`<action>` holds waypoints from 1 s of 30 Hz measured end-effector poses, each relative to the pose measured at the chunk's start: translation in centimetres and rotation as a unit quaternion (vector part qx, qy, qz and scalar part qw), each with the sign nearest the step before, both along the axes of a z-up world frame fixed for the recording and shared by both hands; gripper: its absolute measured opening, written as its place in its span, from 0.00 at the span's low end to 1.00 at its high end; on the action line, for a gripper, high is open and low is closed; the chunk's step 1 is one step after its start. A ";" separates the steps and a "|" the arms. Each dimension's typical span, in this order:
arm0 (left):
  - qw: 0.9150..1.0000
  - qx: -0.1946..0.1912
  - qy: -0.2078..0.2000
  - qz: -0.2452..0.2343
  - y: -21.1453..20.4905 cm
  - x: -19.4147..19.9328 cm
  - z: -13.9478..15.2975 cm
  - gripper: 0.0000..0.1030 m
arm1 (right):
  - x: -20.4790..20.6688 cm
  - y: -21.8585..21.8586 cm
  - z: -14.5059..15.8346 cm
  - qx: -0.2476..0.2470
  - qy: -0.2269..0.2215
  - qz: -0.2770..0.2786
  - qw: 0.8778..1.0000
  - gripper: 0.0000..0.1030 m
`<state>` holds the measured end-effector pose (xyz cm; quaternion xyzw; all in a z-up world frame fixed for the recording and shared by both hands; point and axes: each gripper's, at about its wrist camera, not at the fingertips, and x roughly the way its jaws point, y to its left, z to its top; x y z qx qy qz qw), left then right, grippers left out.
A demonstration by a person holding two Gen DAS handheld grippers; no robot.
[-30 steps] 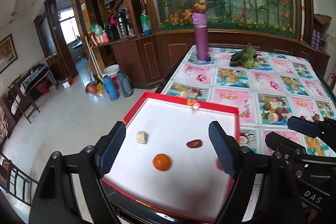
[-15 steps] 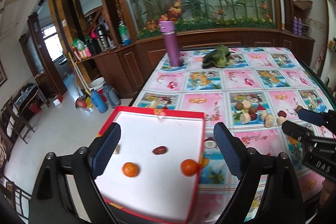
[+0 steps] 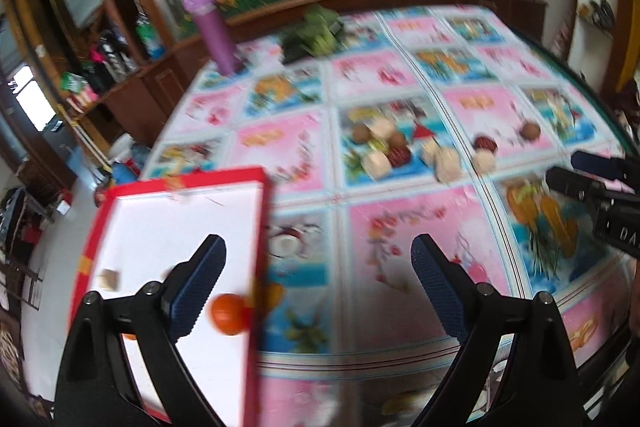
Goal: Organize fruits
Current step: 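Move both tools back over the remaining fruits on the table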
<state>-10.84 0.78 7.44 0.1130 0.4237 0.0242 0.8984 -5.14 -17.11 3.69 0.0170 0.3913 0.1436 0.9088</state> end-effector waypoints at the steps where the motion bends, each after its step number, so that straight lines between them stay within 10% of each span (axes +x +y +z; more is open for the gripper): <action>1: 1.000 0.000 0.011 -0.004 -0.3 0.4 -0.6 0.91 | 0.3 0.0 -0.2 0.000 0.003 0.001 1.000 0.51; 30: 0.985 -0.095 0.105 -0.099 -4.3 8.0 -3.4 0.91 | 6.2 -4.0 -2.7 -0.009 0.015 -0.053 0.998 0.51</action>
